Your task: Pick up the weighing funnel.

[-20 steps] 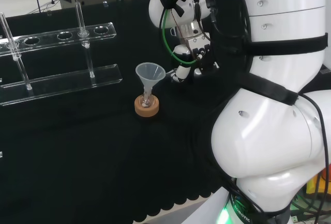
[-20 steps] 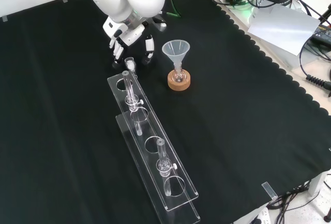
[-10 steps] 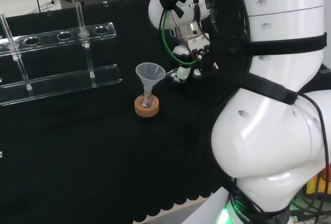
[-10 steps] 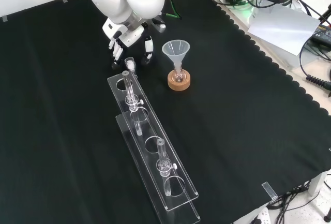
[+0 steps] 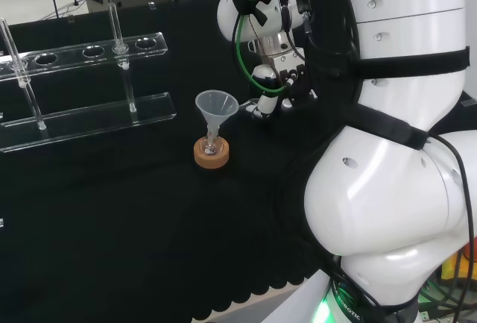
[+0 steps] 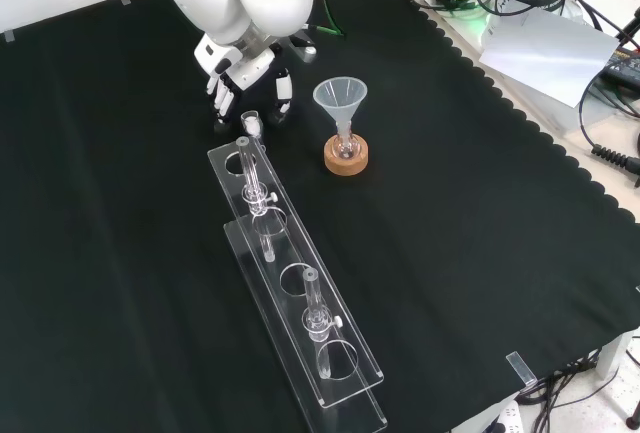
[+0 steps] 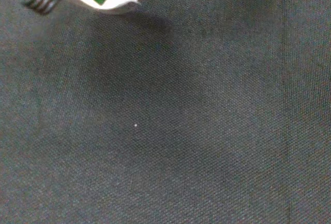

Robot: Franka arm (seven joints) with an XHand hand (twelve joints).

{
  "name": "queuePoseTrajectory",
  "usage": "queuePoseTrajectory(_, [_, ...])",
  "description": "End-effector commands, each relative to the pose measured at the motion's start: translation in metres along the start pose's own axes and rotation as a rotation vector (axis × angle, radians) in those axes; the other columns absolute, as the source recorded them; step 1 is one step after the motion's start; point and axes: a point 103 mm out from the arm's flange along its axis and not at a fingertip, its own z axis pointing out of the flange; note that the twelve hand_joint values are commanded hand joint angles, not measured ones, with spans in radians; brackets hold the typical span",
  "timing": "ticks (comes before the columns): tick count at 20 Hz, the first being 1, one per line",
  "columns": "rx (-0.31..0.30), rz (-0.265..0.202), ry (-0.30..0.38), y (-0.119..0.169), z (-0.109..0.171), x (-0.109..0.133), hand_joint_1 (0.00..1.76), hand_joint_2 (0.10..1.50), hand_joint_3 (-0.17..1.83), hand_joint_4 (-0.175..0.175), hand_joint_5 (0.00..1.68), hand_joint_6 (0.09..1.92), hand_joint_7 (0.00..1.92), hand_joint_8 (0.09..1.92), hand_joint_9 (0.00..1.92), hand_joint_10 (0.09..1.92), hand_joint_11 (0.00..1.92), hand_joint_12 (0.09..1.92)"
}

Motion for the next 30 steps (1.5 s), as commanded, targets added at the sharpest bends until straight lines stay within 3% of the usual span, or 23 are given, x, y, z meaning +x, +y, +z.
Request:
queuePoseTrajectory(1, [0.000, 0.002, -0.007, 0.0011, 0.0010, 0.0016, 0.94, 0.62, 0.67, -0.068, 0.65, 0.15, 0.51, 0.71, 0.80, 0.57, 0.49, 1.28])
queuePoseTrajectory(5, [0.000, 0.003, -0.007, 0.0015, 0.0009, 0.0027, 0.94, 0.61, 0.69, -0.066, 0.64, 0.21, 0.52, 0.70, 0.81, 0.55, 0.49, 1.27])
queuePoseTrajectory(11, [0.013, 0.000, -0.003, 0.0057, 0.0009, 0.0009, 0.95, 0.61, 0.71, -0.065, 0.52, 0.53, 0.52, 0.70, 0.81, 0.55, 0.50, 1.28])
queuePoseTrajectory(24, [0.021, -0.001, -0.001, 0.0098, 0.0036, 0.0037, 0.95, 0.61, 0.72, -0.066, 0.51, 0.58, 0.53, 0.70, 0.81, 0.55, 0.50, 1.28])
queuePoseTrajectory(30, [0.024, 0.003, -0.008, 0.0103, 0.0047, 0.0038, 0.94, 0.63, 0.72, -0.019, 0.78, 0.81, 0.54, 0.70, 0.83, 0.56, 0.50, 1.28])
